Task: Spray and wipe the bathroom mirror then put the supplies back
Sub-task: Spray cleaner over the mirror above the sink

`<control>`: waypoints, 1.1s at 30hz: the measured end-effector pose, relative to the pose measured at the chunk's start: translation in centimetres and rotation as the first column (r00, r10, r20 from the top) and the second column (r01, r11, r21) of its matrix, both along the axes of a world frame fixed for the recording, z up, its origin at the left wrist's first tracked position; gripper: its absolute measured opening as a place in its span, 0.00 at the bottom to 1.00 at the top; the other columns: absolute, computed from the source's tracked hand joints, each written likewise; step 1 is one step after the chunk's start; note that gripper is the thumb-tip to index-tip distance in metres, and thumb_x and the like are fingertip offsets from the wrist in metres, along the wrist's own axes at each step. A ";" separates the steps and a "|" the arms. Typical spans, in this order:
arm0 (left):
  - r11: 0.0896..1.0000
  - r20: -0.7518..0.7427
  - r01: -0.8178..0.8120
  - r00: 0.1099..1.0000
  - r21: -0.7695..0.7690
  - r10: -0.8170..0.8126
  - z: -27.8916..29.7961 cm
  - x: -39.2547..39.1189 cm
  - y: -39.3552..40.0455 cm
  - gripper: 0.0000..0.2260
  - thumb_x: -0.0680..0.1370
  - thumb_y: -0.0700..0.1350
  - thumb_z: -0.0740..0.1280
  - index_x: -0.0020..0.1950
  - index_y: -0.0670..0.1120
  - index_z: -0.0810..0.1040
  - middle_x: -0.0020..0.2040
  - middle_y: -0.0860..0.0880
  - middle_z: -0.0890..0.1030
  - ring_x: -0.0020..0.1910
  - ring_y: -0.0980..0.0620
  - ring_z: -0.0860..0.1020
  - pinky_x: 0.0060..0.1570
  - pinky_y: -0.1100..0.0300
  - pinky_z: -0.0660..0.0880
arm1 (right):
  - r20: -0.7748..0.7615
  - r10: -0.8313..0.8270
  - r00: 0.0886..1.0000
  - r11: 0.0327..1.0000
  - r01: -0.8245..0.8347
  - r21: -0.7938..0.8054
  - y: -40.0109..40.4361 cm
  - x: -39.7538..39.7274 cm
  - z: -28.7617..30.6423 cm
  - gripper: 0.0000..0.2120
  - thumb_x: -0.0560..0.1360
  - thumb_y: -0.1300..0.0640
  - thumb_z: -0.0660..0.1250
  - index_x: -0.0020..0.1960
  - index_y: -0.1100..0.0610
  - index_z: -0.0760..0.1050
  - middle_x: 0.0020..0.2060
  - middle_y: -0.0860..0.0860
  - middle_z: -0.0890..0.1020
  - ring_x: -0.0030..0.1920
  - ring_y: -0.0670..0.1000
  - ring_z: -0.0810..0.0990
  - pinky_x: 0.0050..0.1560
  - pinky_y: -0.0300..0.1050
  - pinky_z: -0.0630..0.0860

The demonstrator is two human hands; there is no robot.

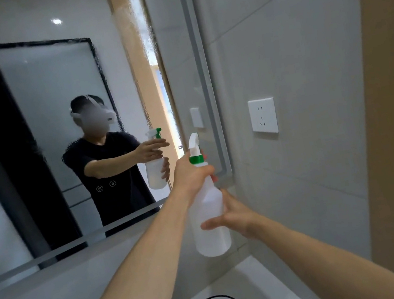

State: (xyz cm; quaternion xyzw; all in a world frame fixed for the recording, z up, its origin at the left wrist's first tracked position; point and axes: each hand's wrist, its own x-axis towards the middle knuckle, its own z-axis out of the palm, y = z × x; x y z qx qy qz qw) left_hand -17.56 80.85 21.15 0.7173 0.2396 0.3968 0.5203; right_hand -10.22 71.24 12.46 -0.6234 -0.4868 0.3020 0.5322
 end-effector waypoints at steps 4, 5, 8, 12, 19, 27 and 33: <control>1.000 -0.036 -0.029 0.999 0.010 0.030 -0.8 -0.3 -0.4 0.24 0.60 0.35 0.75 0.55 0.42 0.80 0.50 0.45 0.81 0.45 0.40 0.81 0.42 0.45 0.84 | -0.008 -0.014 1.000 1.000 0.014 -0.016 -0.4 -0.3 -0.8 0.45 0.58 0.52 0.81 0.69 0.47 0.62 0.60 0.50 0.77 0.62 0.55 0.77 0.65 0.62 0.75; 0.999 -0.034 -0.031 0.999 0.008 0.032 -1.1 -0.4 -0.5 0.23 0.60 0.34 0.75 0.54 0.42 0.80 0.49 0.45 0.81 0.45 0.41 0.80 0.40 0.47 0.84 | -0.012 -0.015 1.000 1.000 0.015 -0.022 -0.5 -0.4 -1.0 0.44 0.58 0.53 0.81 0.69 0.47 0.62 0.60 0.51 0.76 0.62 0.55 0.76 0.65 0.62 0.75; 0.999 -0.008 -0.048 0.999 -0.013 0.048 -2.0 -0.5 -0.8 0.20 0.59 0.35 0.74 0.51 0.43 0.80 0.48 0.43 0.81 0.43 0.41 0.80 0.40 0.40 0.83 | -0.013 -0.013 1.000 0.999 0.012 -0.051 -0.8 -0.6 -1.7 0.42 0.59 0.53 0.80 0.67 0.48 0.62 0.60 0.51 0.76 0.62 0.55 0.76 0.66 0.61 0.74; 0.993 -0.022 -0.115 0.993 0.020 0.115 -3.3 -0.9 -1.0 0.18 0.59 0.37 0.75 0.47 0.44 0.81 0.45 0.39 0.82 0.45 0.36 0.81 0.38 0.40 0.83 | -0.006 -0.019 1.000 0.997 0.019 -0.073 -1.0 -1.0 -2.6 0.42 0.59 0.53 0.80 0.66 0.48 0.62 0.59 0.51 0.76 0.61 0.55 0.76 0.65 0.61 0.74; 0.995 0.045 -0.101 0.994 -0.020 0.102 -4.2 -3.2 -0.2 0.18 0.63 0.33 0.75 0.52 0.40 0.80 0.49 0.38 0.81 0.40 0.40 0.81 0.39 0.38 0.82 | 0.045 -0.010 0.999 0.995 0.014 -0.099 0.2 -2.6 -3.2 0.41 0.60 0.53 0.80 0.67 0.48 0.62 0.59 0.50 0.76 0.61 0.55 0.76 0.64 0.59 0.75; 0.981 0.054 -0.195 0.979 -0.018 0.196 -4.4 -8.8 1.8 0.21 0.66 0.29 0.74 0.57 0.41 0.79 0.52 0.43 0.81 0.48 0.46 0.79 0.37 0.57 0.82 | 0.076 0.100 0.992 0.991 -0.093 -0.097 3.5 -6.7 -3.4 0.39 0.65 0.58 0.80 0.67 0.48 0.61 0.57 0.49 0.75 0.60 0.54 0.75 0.61 0.57 0.75; 0.945 0.057 -0.326 0.944 0.014 0.325 -4.7 -13.3 3.8 0.14 0.66 0.31 0.74 0.49 0.41 0.79 0.42 0.44 0.80 0.41 0.46 0.79 0.38 0.52 0.81 | 0.091 0.192 0.977 0.979 -0.184 -0.084 6.4 -10.4 -3.6 0.40 0.65 0.58 0.80 0.68 0.47 0.60 0.57 0.47 0.74 0.60 0.53 0.74 0.61 0.55 0.75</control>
